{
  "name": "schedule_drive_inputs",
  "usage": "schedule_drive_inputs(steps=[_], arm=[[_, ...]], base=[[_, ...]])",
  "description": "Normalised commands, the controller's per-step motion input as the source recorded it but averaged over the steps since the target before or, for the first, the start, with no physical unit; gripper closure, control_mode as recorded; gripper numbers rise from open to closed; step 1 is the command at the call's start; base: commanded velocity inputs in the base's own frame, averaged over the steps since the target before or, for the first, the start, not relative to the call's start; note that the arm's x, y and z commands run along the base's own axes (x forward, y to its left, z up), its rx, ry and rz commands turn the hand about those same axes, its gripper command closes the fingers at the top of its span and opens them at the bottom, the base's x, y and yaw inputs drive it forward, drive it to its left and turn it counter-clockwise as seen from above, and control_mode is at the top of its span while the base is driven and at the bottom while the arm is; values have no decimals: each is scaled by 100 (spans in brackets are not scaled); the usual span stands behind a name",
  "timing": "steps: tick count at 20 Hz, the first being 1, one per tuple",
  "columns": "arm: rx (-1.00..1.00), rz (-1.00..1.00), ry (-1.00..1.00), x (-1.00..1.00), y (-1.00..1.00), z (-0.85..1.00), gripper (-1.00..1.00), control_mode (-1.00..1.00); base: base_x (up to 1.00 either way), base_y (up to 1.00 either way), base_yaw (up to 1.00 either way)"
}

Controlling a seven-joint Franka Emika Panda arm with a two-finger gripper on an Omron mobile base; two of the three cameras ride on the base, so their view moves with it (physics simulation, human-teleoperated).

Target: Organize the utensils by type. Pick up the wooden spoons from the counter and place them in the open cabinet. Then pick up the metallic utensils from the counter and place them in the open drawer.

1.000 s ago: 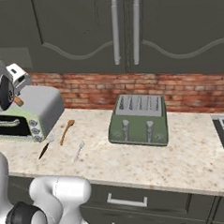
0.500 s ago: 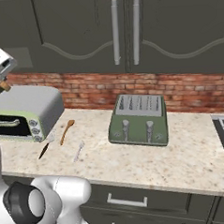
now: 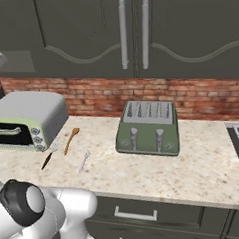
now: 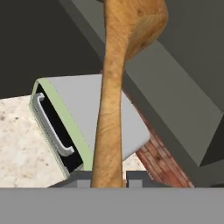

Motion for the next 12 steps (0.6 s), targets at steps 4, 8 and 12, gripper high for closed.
schedule_drive_inputs(steps=[4,8,12], arm=[[0,0,-6,33,19,4,100,-100],[0,0,0,39,14,2,100,-100],[0,0,0,56,20,0,100,-100]], base=[[0,0,0],[0,0,0],[0,0,0]])
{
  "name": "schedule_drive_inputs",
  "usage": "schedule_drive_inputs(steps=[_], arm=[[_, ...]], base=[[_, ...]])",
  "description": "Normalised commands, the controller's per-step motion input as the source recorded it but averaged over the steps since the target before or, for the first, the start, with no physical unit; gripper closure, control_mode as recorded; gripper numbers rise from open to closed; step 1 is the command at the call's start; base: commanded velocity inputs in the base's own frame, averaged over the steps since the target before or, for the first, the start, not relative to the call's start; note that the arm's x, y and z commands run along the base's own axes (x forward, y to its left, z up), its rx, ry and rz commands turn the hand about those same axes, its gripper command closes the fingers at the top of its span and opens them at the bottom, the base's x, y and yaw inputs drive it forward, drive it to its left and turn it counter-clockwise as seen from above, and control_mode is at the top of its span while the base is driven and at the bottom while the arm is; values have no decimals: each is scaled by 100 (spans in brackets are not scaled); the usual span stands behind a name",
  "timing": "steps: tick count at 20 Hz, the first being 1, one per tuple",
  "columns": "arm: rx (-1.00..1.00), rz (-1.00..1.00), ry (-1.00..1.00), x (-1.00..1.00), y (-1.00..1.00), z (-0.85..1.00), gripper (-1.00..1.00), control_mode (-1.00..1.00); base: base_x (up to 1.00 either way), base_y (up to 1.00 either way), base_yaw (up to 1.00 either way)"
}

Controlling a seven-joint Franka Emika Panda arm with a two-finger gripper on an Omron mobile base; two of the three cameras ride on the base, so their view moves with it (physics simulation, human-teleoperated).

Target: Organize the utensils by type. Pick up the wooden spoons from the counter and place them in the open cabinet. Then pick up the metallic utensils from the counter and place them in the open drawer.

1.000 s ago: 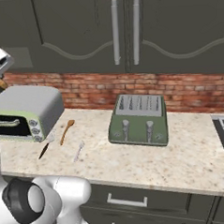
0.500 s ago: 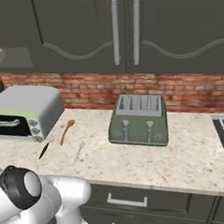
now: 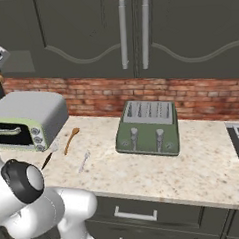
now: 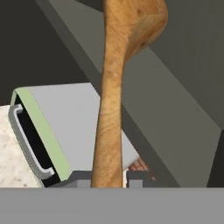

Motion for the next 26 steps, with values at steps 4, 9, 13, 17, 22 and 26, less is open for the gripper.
schedule_drive_inputs(steps=[4,9,13,17,22,26], arm=[[-2,0,0,50,30,0,100,-100],[-3,0,-1,43,29,0,100,-100],[0,0,-1,37,18,0,100,-100],[0,0,0,32,16,0,100,-100],[-1,0,0,38,24,0,100,-100],[-1,0,0,36,15,0,100,-100]], base=[[0,0,0],[0,0,0],[0,0,0],[0,0,0],[0,0,0],[0,0,0]])
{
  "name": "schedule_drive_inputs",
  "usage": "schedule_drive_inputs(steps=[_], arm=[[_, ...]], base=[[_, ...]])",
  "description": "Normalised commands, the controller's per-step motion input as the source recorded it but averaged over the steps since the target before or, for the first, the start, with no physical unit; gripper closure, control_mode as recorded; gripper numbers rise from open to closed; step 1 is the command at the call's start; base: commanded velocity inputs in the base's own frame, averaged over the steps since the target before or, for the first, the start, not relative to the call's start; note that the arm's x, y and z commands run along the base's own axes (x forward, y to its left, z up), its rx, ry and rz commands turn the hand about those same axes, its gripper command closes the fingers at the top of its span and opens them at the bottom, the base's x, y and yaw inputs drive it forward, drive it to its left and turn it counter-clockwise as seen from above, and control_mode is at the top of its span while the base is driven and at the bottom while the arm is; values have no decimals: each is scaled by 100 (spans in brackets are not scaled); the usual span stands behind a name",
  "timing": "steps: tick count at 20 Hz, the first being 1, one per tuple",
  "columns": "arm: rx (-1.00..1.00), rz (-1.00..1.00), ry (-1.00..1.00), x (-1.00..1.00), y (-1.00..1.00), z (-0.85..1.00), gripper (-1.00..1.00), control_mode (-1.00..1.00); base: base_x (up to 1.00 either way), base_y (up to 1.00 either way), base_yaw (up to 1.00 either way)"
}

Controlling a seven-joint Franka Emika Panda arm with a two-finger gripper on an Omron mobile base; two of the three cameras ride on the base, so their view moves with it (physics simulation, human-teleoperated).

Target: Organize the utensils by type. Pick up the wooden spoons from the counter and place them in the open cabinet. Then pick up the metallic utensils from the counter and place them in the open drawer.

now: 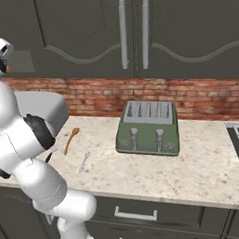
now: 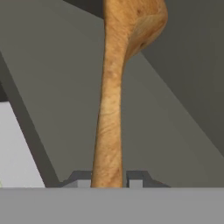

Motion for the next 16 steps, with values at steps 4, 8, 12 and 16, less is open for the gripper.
schedule_drive_inputs(steps=[4,8,12,16], arm=[[-2,0,0,40,12,0,100,-100],[-3,0,0,43,7,0,100,-100],[-3,0,0,36,0,0,100,-100],[-3,0,0,31,0,0,100,-100]], base=[[0,0,0],[0,0,0],[0,0,0],[0,0,0]])
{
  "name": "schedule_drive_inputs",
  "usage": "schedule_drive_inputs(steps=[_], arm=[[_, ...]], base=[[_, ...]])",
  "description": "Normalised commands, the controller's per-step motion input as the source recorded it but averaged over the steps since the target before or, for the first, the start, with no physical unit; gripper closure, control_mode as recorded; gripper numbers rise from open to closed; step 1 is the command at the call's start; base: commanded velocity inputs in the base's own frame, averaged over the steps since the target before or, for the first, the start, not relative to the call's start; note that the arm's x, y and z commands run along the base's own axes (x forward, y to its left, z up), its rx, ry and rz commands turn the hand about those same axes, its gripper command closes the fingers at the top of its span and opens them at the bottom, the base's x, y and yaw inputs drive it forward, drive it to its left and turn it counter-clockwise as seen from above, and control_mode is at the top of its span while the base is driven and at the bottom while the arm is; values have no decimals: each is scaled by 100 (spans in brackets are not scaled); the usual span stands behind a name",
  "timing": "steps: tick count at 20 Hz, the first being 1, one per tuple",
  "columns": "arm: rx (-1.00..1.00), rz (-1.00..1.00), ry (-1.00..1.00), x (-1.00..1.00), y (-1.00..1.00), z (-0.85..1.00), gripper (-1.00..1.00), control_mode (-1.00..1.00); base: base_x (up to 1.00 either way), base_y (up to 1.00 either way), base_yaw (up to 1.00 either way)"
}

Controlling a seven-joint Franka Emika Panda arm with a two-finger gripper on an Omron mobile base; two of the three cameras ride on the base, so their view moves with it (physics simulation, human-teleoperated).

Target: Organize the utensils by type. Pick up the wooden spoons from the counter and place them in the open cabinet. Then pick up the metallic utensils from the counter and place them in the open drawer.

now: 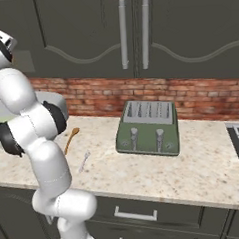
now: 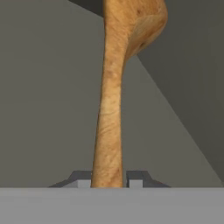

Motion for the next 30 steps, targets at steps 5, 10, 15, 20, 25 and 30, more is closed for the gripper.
schedule_drive_inputs(steps=[5,10,15,20,25,30], arm=[[-2,0,0,27,0,0,100,-100],[-3,-2,-1,23,0,-6,100,-100],[0,-3,-5,11,2,-11,-100,-100],[0,-5,-14,1,4,-13,-100,-100],[0,-4,-16,0,0,-4,-100,-100],[0,-3,-13,0,0,0,-100,-100]], base=[[0,0,0],[0,0,0],[0,0,0],[0,0,0],[0,0,0],[0,0,0]])
